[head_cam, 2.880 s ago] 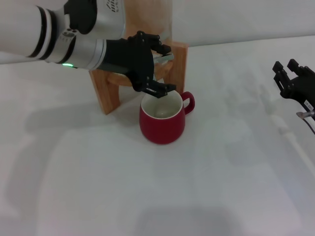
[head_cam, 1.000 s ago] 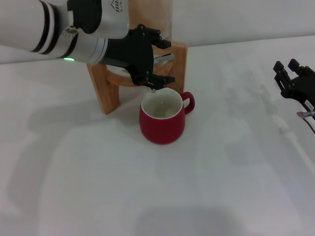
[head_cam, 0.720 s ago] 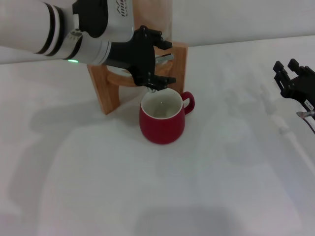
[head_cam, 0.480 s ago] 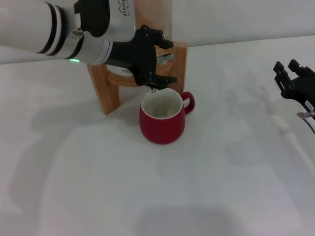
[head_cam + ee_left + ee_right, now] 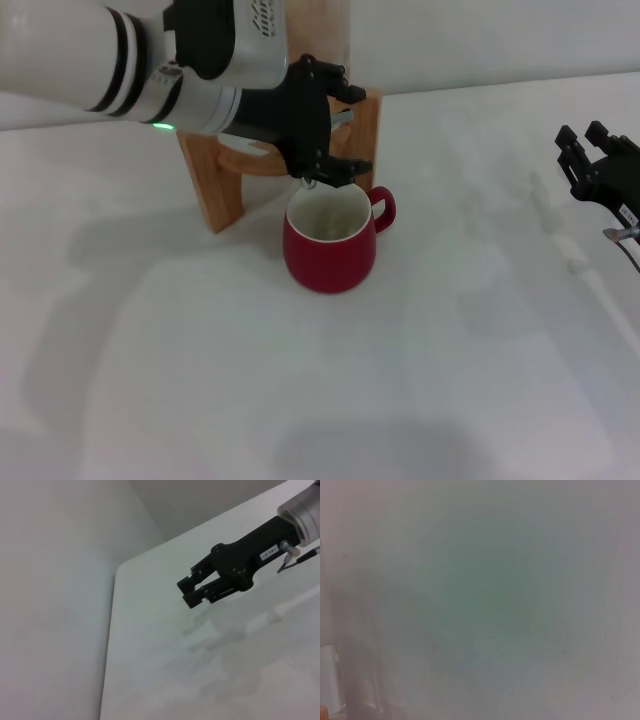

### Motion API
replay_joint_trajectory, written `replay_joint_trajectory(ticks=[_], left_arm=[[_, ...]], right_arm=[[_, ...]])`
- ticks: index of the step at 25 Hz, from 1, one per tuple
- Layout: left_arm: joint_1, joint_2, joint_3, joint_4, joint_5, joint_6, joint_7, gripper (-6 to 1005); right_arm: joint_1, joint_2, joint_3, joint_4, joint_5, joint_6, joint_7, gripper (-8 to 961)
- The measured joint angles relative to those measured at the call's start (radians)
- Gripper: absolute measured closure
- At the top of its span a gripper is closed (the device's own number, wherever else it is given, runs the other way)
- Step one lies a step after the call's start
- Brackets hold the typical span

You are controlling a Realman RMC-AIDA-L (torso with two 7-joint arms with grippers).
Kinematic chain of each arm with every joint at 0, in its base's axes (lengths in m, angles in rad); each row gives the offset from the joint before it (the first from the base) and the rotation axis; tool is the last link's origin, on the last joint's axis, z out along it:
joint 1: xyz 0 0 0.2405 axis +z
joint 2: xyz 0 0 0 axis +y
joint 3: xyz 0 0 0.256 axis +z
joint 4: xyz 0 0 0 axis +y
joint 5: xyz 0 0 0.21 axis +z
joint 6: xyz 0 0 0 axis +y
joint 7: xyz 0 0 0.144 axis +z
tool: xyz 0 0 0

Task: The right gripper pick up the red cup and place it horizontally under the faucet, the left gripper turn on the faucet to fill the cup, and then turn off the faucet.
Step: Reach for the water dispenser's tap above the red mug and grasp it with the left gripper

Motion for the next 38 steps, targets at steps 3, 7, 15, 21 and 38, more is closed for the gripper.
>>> replay_joint_trajectory(ticks=[3, 7, 15, 21, 38], left_arm=[[0.004, 0.000, 0.004, -0.001, -0.009, -0.001, 0.003, 212], [0.009, 0.000, 0.005, 0.003, -0.010, -0.001, 0.002, 212], [0.010, 0.000, 0.006, 0.004, -0.010, -0.001, -0.004, 212], [0.021, 0.000, 0.005, 0.007, -0.010, 0.000, -0.007, 212], [0.035, 0.001, 0.005, 0.023, -0.004, 0.006, -0.018, 211]], right_arm=[[0.000, 0.000, 0.000, 0.000, 0.000, 0.000, 0.000, 573], [-0.001, 0.000, 0.000, 0.000, 0.000, 0.000, 0.000, 573], [-0.003, 0.000, 0.000, 0.000, -0.002, 0.000, 0.000, 573], [-0.005, 0.000, 0.000, 0.000, -0.002, 0.000, 0.000, 573], [-0.004, 0.000, 0.000, 0.000, -0.002, -0.003, 0.000, 572]])
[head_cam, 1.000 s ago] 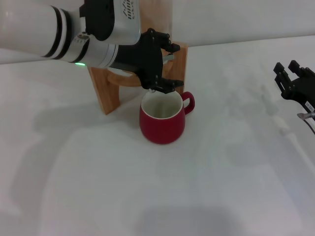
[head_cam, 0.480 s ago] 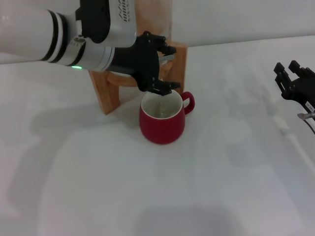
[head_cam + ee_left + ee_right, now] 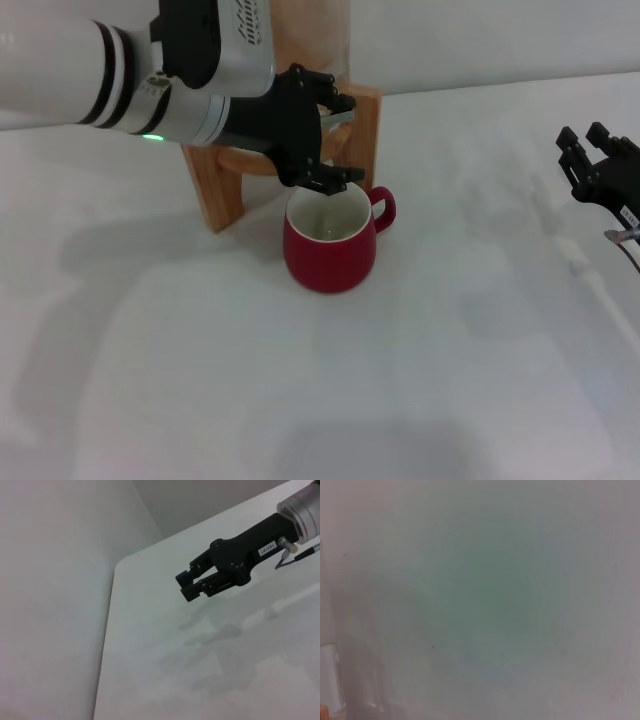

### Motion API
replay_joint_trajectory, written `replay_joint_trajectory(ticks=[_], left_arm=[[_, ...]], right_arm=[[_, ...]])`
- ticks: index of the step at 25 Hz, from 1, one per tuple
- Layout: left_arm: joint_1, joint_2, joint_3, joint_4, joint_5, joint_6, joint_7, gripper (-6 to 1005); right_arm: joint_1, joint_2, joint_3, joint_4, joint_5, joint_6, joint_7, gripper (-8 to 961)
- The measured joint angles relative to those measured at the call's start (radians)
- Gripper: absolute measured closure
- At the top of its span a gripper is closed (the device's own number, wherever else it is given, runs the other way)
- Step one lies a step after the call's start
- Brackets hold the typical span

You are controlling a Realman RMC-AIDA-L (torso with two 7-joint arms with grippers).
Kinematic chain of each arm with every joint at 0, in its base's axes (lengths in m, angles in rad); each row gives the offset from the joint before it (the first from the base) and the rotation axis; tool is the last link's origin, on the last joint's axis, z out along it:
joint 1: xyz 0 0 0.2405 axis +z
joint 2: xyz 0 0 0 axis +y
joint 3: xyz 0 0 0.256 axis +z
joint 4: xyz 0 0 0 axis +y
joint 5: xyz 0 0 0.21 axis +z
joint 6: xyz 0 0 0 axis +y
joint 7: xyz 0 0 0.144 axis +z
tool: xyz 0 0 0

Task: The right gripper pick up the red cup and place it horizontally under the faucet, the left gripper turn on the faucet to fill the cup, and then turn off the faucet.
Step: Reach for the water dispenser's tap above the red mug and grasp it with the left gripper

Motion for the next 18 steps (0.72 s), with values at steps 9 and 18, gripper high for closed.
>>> replay_joint_trajectory(ticks=[9, 18], left_arm=[[0.001, 0.000, 0.001, 0.011, 0.002, 0.009, -0.010, 211], [0.002, 0.002, 0.002, 0.019, 0.007, 0.028, -0.021, 211]], right_arm=[[-0.001, 0.000, 0.000, 0.000, 0.000, 0.000, 0.000, 572], [-0.001, 0.000, 0.000, 0.000, 0.000, 0.000, 0.000, 572]])
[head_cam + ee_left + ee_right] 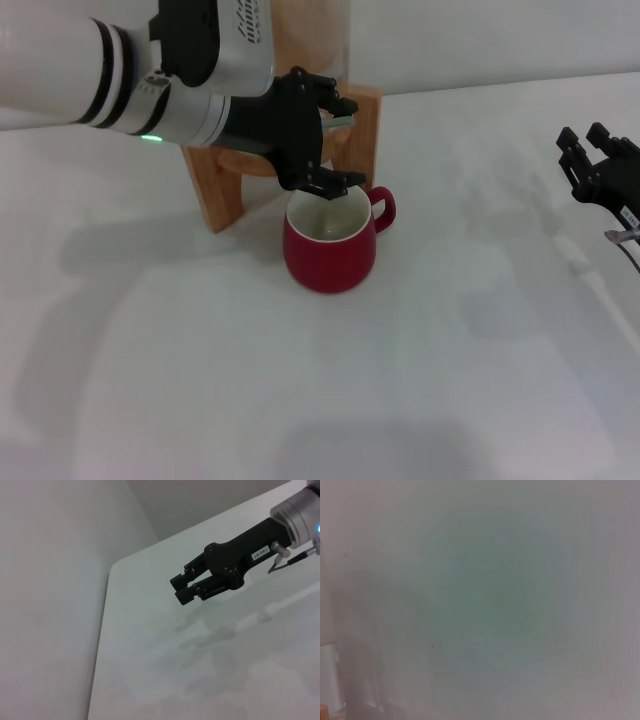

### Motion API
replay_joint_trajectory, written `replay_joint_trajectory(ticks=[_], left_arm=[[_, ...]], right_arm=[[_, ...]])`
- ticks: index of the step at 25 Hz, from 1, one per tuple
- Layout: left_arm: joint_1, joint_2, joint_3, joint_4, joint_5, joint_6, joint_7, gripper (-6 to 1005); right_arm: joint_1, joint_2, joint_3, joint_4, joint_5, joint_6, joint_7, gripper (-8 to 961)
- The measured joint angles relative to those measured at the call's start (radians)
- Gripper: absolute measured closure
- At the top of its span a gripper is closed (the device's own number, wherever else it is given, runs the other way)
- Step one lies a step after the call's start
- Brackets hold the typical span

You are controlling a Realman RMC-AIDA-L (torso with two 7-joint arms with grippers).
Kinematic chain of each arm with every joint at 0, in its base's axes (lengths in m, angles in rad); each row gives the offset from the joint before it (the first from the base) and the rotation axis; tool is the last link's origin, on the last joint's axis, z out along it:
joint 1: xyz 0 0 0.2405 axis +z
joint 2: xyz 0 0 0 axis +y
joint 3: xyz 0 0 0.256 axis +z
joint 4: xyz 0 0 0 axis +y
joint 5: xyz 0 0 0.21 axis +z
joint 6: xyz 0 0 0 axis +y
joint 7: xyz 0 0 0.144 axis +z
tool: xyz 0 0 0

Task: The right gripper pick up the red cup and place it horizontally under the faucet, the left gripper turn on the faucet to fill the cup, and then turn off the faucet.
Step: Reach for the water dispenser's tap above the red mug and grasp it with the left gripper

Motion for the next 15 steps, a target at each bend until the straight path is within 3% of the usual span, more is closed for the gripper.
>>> replay_joint_trajectory(ticks=[15], left_arm=[[0.038, 0.002, 0.001, 0.056, 0.011, 0.020, -0.025, 210]], right_arm=[[0.002, 0.000, 0.000, 0.000, -0.001, -0.008, 0.000, 572]])
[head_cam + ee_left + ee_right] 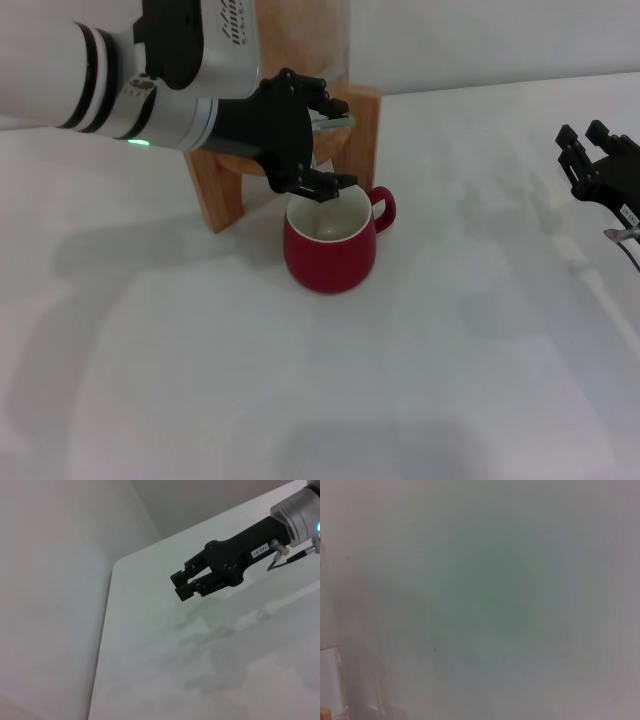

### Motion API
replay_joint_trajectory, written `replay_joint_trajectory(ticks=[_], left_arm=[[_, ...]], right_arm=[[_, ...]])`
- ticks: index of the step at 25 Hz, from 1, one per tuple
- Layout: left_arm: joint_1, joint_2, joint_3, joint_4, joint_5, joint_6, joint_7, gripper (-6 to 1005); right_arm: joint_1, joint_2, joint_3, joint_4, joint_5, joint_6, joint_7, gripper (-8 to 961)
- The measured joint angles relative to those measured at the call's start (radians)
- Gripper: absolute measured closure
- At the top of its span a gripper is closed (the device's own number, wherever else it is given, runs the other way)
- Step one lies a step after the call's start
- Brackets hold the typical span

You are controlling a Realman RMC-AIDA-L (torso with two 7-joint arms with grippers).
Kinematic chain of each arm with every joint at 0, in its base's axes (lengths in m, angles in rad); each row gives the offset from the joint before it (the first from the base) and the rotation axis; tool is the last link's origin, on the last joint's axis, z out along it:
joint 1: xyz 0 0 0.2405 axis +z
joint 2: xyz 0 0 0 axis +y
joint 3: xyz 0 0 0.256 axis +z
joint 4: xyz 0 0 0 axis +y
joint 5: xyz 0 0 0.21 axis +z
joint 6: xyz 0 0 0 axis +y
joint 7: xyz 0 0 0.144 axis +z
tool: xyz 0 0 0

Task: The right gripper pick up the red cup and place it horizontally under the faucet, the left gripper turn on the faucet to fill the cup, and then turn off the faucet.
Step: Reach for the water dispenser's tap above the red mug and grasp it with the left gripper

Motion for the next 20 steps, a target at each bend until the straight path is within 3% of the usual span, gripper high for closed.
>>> replay_joint_trajectory(ticks=[20], left_arm=[[0.014, 0.000, 0.000, 0.024, 0.010, 0.034, -0.016, 213]], right_arm=[[-0.002, 0.000, -0.009, 0.000, -0.001, -0.001, 0.000, 572]])
